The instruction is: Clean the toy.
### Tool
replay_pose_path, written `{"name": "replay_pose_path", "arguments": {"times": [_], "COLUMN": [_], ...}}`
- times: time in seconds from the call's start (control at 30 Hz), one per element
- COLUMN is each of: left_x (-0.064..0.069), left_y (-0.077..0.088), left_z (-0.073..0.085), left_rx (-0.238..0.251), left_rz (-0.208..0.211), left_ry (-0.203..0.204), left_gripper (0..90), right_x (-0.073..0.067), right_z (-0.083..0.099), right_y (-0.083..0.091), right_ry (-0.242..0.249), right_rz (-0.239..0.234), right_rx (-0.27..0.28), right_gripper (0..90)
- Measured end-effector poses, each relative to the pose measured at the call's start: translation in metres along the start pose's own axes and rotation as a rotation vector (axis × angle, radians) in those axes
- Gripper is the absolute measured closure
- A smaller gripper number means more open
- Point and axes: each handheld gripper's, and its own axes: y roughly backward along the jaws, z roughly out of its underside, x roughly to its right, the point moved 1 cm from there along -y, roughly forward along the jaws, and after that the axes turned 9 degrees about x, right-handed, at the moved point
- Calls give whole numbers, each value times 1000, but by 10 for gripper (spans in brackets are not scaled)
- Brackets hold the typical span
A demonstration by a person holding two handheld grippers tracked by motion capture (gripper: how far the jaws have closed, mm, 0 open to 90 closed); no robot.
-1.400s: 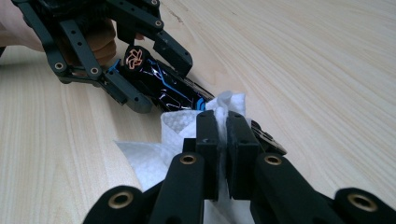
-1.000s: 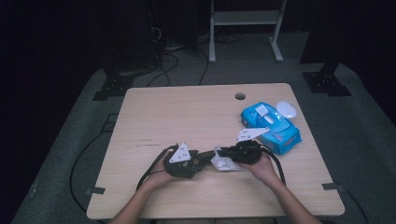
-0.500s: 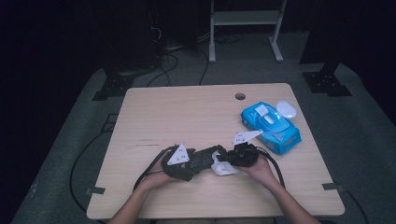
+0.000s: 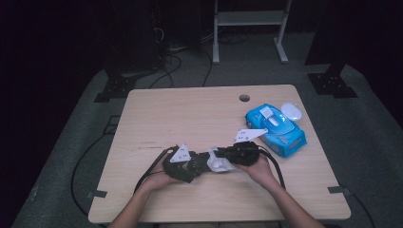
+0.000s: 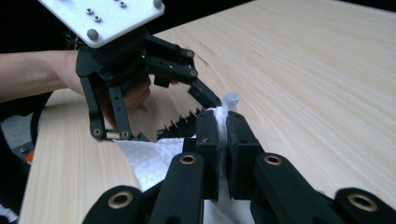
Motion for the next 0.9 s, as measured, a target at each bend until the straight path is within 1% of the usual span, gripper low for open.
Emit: {"name": "replay_pose_path", "arguments": {"times": [0.07, 0.1, 0.13, 0.17, 0.2, 0.23, 0.3, 0.33, 0.4, 0.43, 0.47, 0.5, 0.53, 0.57, 0.6, 0.63, 0.7, 0.73, 0.77, 0.8, 0.83, 0.87, 0.9], "left_x": [1, 2, 2, 3, 3, 2, 0, -1, -4, -4, -5, -5, -4, -3, -2, 0, 2, 3, 4, 5, 4, 3, 2], "left_y": [-1, -1, 0, 0, 0, 0, 0, 0, -1, -2, -2, -2, -2, -2, -3, -3, -4, -3, -3, -3, -3, -3, -4], "left_z": [-1, -1, -1, -1, -1, -1, 0, 1, 2, 2, 2, 1, 1, 0, 0, -1, -2, -3, -4, -3, -2, -1, 0], "left_rx": [-2, 0, 1, 4, 4, 6, 6, 0, -6, -10, -17, -18, -13, -15, -15, -14, -12, -14, -8, -14, -18, -18, -28], "left_rz": [-4, -1, 2, 3, 4, 10, 10, 13, 22, 19, 17, 21, 20, 24, 18, 13, 6, 9, 17, 20, 27, 37, 41], "left_ry": [-15, -14, -20, -24, -24, -17, 15, 36, 64, 67, 74, 74, 58, 49, 34, 26, 27, 16, 15, 8, 10, 24, 40], "left_gripper": [217, 218, 217, 216, 214, 208, 169, 153, 153, 154, 154, 180, 195, 211, 216, 217, 218, 218, 218, 217, 217, 212, 200], "right_x": [-1, -1, 0, 0, 1, 2, 2, 2, 3, 2, 1, -1, -2, -4, -5, -6, -5, -4, -3, -3, -3, -3, -4], "right_z": [2, 5, 8, 10, 13, 14, 13, 11, 8, 6, 6, 7, 8, 11, 13, 15, 17, 19, 21, 23, 25, 26, 27], "right_y": [-11, -18, -24, -28, -31, -32, -28, -24, -16, -12, -10, -8, -7, -8, -10, -13, -17, -20, -23, -25, -26, -26, -26], "right_ry": [20, 22, 35, 57, 63, 64, 90, 90, 88, 96, 100, 103, 118, 130, 137, 138, 135, 131, 130, 129, 123, 119, 122], "right_rz": [13, 9, 17, 26, 20, 19, 41, 50, 51, 53, 49, 41, 36, 33, 29, 29, 35, 37, 35, 31, 20, 10, 3], "right_rx": [-25, -42, -63, -93, -114, -118, -123, -109, -84, -72, -71, -73, -82, -90, -102, -109, -120, -128, -133, -138, -131, -129, -132], "right_gripper": [840, 832, 820, 803, 771, 726, 688, 648, 639, 627, 624, 620, 616, 611, 608, 609, 609, 609, 609, 612, 635, 655, 666]}}
